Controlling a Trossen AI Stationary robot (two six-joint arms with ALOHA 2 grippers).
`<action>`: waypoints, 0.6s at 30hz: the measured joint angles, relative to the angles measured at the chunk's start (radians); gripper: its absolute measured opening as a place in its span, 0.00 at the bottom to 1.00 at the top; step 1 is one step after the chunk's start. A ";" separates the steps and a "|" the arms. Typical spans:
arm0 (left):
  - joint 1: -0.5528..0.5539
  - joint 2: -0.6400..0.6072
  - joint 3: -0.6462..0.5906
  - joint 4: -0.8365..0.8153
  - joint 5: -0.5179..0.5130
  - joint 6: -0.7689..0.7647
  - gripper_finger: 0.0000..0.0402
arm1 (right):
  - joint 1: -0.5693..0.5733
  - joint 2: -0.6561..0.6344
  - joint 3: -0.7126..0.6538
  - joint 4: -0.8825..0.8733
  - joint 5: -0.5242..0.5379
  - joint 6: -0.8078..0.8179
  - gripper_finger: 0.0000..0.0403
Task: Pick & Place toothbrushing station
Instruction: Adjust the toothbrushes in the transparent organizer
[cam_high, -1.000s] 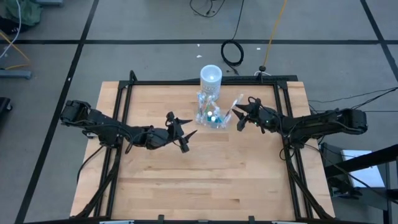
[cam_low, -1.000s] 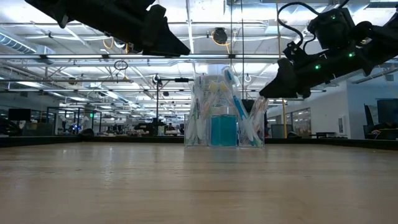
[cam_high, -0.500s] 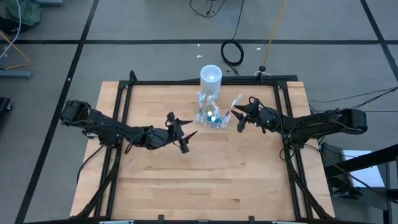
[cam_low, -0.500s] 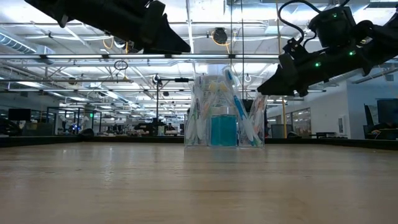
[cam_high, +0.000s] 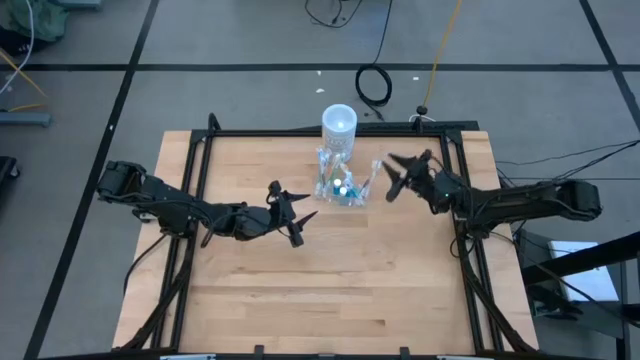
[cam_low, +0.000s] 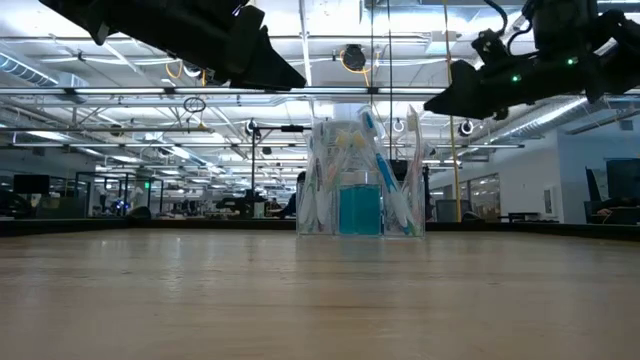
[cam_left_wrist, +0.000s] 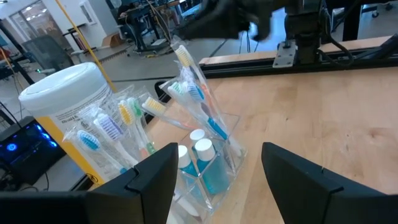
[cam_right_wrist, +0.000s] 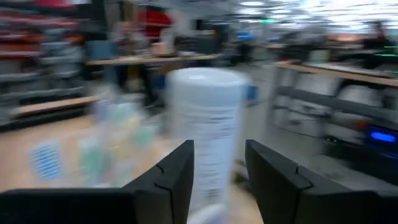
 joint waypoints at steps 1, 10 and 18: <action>0.000 0.000 0.000 -0.004 0.000 0.000 0.60 | -0.004 -0.011 0.000 0.003 0.048 -0.002 0.33; 0.000 0.000 0.000 -0.016 0.000 -0.001 0.60 | -0.070 0.016 -0.001 -0.125 0.201 0.142 0.33; 0.001 0.000 0.000 0.019 0.000 0.013 0.60 | -0.124 0.136 -0.001 -0.111 -0.072 0.166 0.33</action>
